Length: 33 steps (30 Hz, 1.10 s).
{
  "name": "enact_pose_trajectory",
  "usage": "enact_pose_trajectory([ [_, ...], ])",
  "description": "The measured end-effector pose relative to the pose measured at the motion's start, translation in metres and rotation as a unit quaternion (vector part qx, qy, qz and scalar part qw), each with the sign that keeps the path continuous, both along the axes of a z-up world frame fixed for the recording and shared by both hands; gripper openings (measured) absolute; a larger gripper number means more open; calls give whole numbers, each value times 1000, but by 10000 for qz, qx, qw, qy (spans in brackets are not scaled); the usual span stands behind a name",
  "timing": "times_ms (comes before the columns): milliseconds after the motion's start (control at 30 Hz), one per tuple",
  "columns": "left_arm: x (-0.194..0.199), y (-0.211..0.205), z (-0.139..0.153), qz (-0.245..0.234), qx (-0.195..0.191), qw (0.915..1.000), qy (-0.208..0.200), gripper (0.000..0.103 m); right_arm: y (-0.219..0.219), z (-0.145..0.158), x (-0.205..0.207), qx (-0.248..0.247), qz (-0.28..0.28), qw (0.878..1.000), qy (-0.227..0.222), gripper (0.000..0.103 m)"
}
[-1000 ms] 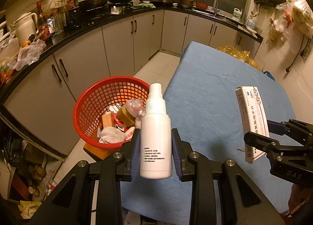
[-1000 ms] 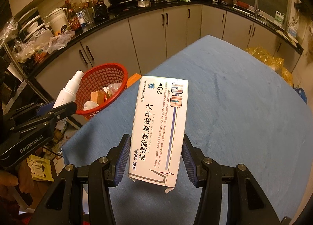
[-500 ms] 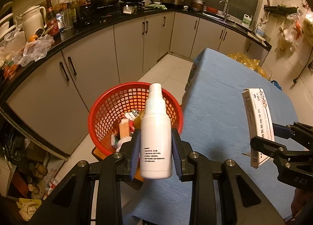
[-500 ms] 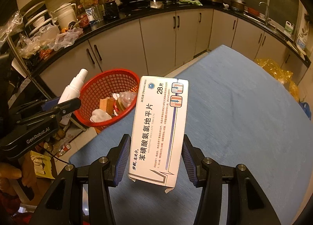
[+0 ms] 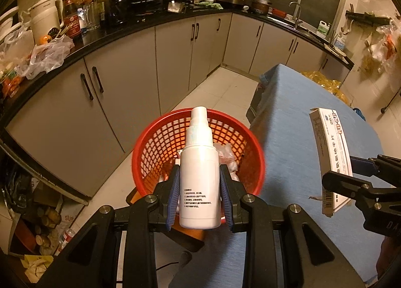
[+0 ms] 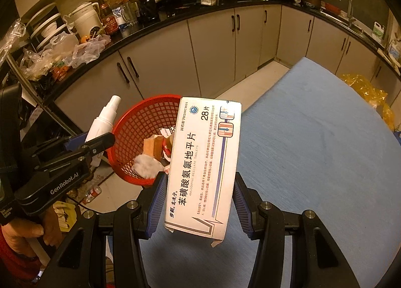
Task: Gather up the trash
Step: 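Carry the spray bottle and medicine box over the orange basket with both tools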
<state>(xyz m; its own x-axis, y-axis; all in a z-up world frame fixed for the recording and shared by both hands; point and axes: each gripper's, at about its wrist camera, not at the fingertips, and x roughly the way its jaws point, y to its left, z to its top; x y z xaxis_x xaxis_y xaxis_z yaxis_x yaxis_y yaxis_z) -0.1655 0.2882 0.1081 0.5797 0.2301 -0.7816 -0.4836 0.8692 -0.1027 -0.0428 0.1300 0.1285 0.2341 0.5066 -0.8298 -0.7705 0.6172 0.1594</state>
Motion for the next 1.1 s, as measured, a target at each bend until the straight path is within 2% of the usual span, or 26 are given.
enact_pose_trajectory([
  [233, 1, 24, -10, 90, -119, 9999, 65, 29, 34, -6, 11, -69, 13, 9998, 160, 56],
  [667, 19, 46, -18, -50, -148, 9998, 142, 29, 88, -22, 33, -142, 116, 9991, 383, 56],
  [1100, 27, 57, -26, -147, -158, 9996, 201, 29, 107, -35, 41, -187, 104, 9982, 555, 56],
])
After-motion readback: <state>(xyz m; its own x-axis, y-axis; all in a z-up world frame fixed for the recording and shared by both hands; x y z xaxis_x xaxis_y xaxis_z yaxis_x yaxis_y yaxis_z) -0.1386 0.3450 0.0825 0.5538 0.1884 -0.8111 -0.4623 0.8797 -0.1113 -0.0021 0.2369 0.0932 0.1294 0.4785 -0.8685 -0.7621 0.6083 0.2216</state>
